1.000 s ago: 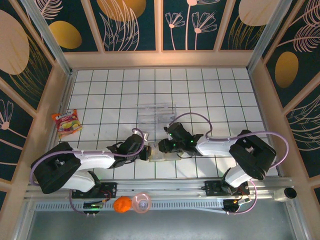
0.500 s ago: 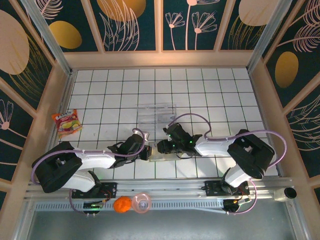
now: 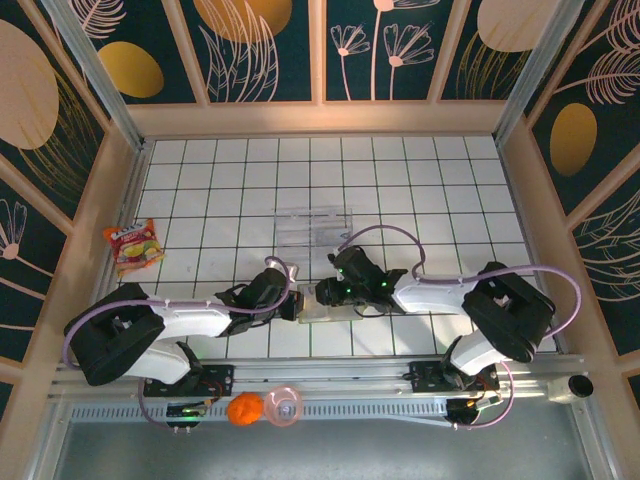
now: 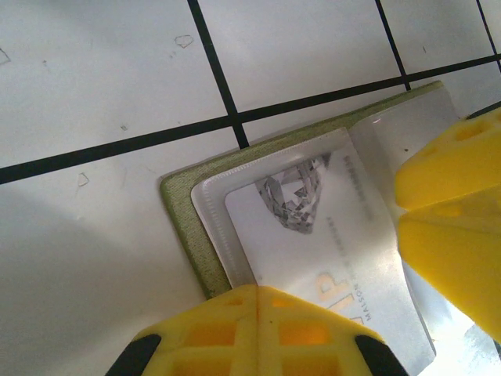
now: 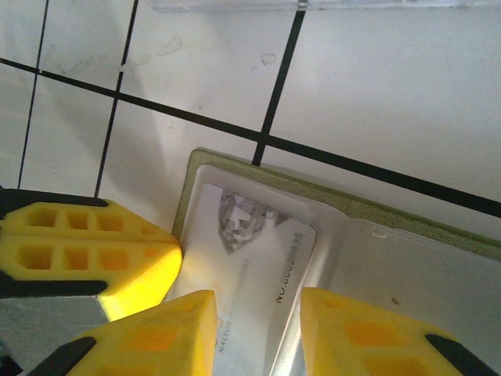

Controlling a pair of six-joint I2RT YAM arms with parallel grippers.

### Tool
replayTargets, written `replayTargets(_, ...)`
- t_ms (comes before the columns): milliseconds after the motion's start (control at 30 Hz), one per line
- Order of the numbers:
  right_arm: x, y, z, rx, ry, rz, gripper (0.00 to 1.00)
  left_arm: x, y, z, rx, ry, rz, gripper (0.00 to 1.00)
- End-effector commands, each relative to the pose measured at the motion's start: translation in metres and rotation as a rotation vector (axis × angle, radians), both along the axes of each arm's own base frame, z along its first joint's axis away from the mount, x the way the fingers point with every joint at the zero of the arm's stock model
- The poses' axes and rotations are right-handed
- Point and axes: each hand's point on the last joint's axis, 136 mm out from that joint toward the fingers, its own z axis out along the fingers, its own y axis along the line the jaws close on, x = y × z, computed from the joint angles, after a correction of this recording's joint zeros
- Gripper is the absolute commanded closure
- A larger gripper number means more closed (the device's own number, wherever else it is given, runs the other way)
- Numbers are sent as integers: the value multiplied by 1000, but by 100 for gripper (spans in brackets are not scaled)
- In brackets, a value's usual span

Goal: Take the credit cards out of the card holder

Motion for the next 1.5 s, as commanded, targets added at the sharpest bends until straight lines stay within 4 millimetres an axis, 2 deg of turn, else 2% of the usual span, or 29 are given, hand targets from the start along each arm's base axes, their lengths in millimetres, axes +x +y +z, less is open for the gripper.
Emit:
replayTargets(0, 2, 10, 5, 28, -12, 17, 66, -5, 3, -7, 34, 11, -16, 98)
replayTargets(300, 3, 14, 11, 40, -17, 24, 67, -6, 3, -9, 35, 12, -17, 99)
replayTargets(667, 1, 18, 1, 42, 11, 32, 67, -6, 2, -8, 28, 11, -20, 100)
replayTargets(1133, -29, 36, 8, 79, 37, 165, 66, -6, 2, -9, 27, 12, -20, 100)
replayTargets(1367, -20, 16, -21, -55, 58, 74, 66, -6, 2, -7, 26, 10, -18, 100)
replayTargets(1467, -17, 6, -26, -89, 54, 31, 66, -7, 4, -9, 26, 14, -14, 100)
